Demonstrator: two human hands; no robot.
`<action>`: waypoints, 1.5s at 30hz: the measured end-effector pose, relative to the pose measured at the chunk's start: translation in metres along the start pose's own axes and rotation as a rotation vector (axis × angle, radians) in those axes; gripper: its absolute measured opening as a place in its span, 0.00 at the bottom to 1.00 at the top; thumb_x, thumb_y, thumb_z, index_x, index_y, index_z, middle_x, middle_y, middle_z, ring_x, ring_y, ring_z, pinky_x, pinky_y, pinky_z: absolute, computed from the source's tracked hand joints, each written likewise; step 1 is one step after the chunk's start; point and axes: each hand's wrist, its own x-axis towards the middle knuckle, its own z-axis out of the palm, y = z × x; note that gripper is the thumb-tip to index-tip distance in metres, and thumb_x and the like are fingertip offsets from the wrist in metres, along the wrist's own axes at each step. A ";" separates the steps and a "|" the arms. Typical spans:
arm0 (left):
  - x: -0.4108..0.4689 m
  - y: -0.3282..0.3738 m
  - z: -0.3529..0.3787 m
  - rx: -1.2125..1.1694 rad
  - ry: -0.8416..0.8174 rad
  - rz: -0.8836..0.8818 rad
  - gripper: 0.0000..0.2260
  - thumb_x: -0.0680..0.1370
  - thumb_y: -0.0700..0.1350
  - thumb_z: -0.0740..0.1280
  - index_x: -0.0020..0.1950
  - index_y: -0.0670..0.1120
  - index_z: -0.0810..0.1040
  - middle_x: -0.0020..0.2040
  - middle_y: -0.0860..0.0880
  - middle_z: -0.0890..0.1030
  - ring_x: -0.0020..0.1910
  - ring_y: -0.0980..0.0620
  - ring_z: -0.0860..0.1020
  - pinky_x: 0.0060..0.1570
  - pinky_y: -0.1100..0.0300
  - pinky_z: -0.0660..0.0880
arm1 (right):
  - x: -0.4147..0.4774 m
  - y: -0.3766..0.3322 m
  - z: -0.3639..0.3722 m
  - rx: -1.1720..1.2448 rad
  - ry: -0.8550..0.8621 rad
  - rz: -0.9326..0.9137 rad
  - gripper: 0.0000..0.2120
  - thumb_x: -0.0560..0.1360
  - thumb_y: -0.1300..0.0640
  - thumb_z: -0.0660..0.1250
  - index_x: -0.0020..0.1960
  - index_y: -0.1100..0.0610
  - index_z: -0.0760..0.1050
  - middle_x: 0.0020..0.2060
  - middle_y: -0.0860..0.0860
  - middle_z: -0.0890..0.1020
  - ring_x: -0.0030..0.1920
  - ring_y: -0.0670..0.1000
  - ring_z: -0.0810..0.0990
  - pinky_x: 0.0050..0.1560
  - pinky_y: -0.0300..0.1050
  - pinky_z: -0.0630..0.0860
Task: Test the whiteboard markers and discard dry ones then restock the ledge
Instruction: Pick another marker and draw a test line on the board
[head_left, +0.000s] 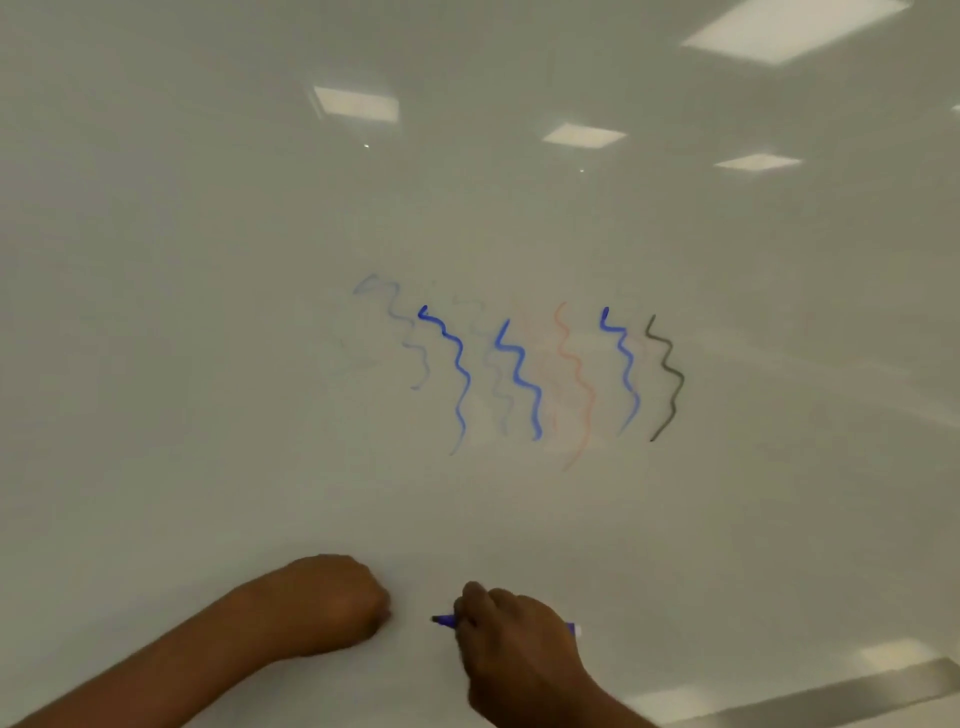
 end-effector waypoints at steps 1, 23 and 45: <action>-0.018 -0.016 -0.001 0.018 0.011 -0.040 0.21 0.82 0.54 0.46 0.51 0.45 0.76 0.51 0.46 0.80 0.48 0.48 0.76 0.49 0.61 0.68 | -0.008 0.014 0.003 -0.012 0.033 0.018 0.03 0.64 0.57 0.66 0.36 0.51 0.79 0.34 0.47 0.75 0.26 0.47 0.72 0.21 0.38 0.57; 0.015 -0.009 -0.107 0.423 1.161 -0.100 0.19 0.69 0.31 0.74 0.60 0.35 0.79 0.35 0.44 0.80 0.32 0.47 0.78 0.50 0.51 0.79 | 0.063 0.025 -0.114 1.395 0.644 0.075 0.27 0.73 0.78 0.60 0.62 0.53 0.75 0.53 0.54 0.78 0.55 0.55 0.81 0.52 0.48 0.80; 0.034 -0.015 -0.126 0.387 1.134 -0.526 0.27 0.76 0.34 0.49 0.76 0.34 0.48 0.74 0.29 0.53 0.72 0.26 0.49 0.66 0.26 0.49 | 0.142 0.054 -0.137 0.725 1.010 0.223 0.08 0.71 0.54 0.67 0.49 0.56 0.78 0.41 0.40 0.78 0.44 0.44 0.77 0.40 0.37 0.73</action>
